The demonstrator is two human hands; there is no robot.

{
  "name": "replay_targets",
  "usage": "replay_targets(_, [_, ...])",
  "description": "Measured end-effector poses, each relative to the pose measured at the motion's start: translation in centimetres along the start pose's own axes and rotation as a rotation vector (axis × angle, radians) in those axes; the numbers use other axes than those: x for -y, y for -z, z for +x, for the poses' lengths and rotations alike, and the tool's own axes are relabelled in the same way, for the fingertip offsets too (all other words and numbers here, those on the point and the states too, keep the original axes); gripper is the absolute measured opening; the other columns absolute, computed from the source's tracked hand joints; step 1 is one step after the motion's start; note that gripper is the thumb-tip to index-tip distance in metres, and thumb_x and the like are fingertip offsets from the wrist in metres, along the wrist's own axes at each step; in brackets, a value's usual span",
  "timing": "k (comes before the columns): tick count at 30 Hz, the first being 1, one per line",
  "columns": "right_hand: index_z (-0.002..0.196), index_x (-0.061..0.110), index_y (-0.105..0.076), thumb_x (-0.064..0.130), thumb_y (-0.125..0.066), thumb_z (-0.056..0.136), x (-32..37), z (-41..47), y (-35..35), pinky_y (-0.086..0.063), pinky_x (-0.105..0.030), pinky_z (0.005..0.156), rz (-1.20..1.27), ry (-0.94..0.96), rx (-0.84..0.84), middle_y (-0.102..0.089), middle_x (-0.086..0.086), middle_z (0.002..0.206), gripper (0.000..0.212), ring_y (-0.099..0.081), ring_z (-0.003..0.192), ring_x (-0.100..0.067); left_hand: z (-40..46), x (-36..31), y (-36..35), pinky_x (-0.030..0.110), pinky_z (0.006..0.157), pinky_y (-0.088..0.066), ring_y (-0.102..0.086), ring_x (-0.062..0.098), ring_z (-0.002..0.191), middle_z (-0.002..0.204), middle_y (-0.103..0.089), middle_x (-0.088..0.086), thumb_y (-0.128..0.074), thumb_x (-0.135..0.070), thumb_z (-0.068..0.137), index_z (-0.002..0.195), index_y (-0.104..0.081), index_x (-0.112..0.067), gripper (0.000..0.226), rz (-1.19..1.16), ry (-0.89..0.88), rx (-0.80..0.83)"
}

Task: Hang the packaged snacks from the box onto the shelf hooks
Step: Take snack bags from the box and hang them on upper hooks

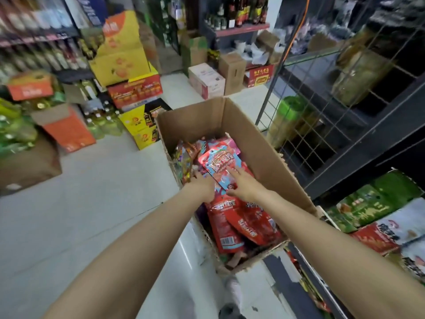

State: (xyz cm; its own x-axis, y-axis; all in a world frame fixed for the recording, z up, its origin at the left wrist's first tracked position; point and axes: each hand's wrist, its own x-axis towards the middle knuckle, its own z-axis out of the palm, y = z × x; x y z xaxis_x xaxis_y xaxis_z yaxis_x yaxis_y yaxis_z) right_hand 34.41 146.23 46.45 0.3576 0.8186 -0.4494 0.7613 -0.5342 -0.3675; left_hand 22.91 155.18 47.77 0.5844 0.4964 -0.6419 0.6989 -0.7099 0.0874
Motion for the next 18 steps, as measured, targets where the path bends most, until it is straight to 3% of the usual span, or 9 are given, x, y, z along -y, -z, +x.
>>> replay_targets(2, [0.153,0.018,-0.005,0.032,-0.064,0.088,-0.3,1.0,-0.2,-0.019,-0.033,0.115,-0.005,0.025,0.048,0.005,-0.008,0.160,0.089,-0.010,0.146,-0.026,-0.1,-0.3,0.0,0.043,0.105,-0.036,-0.036,0.037,0.130,0.145,-0.023,0.023,-0.049,-0.014,0.092,0.138,-0.031,-0.005,0.050,-0.097,0.081,-0.108])
replay_targets(4, [0.153,0.021,-0.006,0.036,-0.065,0.087,-0.7,1.9,-0.5,-0.025,-0.036,0.114,-0.013,0.035,0.086,0.003,-0.010,0.160,0.090,-0.016,0.145,-0.029,-0.2,-0.6,0.1,0.038,0.095,-0.042,-0.043,0.033,0.123,0.136,-0.035,0.018,-0.052,-0.010,0.091,0.132,-0.038,-0.005,0.043,-0.163,0.131,-0.333])
replay_targets(7, [0.152,0.022,-0.010,0.040,-0.062,0.088,-0.7,3.2,-0.2,-0.037,-0.039,0.103,-0.116,0.071,0.049,-0.025,-0.016,0.153,0.085,-0.037,0.133,-0.035,0.1,-0.7,0.7,0.038,0.090,-0.045,-0.043,0.034,0.119,0.131,-0.036,0.020,-0.043,-0.003,0.094,0.132,-0.035,-0.009,0.039,-0.234,0.266,-0.533])
replay_targets(9, [0.152,0.020,-0.012,0.040,-0.056,0.092,-0.3,4.2,0.2,-0.040,-0.037,0.097,-0.145,0.107,0.046,-0.043,-0.017,0.143,0.078,-0.045,0.126,-0.035,0.3,-0.4,0.9,0.039,0.093,-0.044,-0.038,0.037,0.123,0.138,-0.026,0.022,-0.045,0.000,0.092,0.134,-0.033,-0.014,0.046,-0.284,0.321,-0.496])
replay_targets(11, [0.151,0.019,-0.015,0.042,-0.048,0.096,0.3,5.1,0.9,-0.038,-0.036,0.099,-0.131,0.111,0.089,-0.045,-0.017,0.142,0.068,-0.044,0.127,-0.035,0.8,0.0,1.0,0.040,0.097,-0.042,-0.037,0.038,0.126,0.145,-0.021,0.021,-0.049,-0.004,0.091,0.133,-0.038,-0.012,0.044,-0.289,0.283,-0.381])
replay_targets(14, [0.146,0.011,-0.029,0.035,-0.035,0.102,1.2,6.0,2.2,-0.036,-0.036,0.101,-0.184,0.111,0.088,-0.042,-0.016,0.145,0.051,-0.042,0.130,-0.034,1.1,0.5,1.4,0.037,0.092,-0.045,-0.053,0.034,0.114,0.138,-0.040,0.018,-0.043,-0.007,0.094,0.119,-0.054,-0.004,0.027,-0.289,0.168,-0.331])
replay_targets(18, [0.128,0.006,-0.049,0.028,-0.039,0.100,1.5,7.5,3.2,-0.041,-0.038,0.095,-0.151,0.065,-0.015,-0.050,-0.019,0.136,0.037,-0.049,0.122,-0.035,0.7,0.6,2.2,0.039,0.087,-0.047,-0.057,0.037,0.108,0.119,-0.058,0.020,-0.043,-0.008,0.095,0.113,-0.057,0.002,0.026,-0.357,0.245,-0.394])
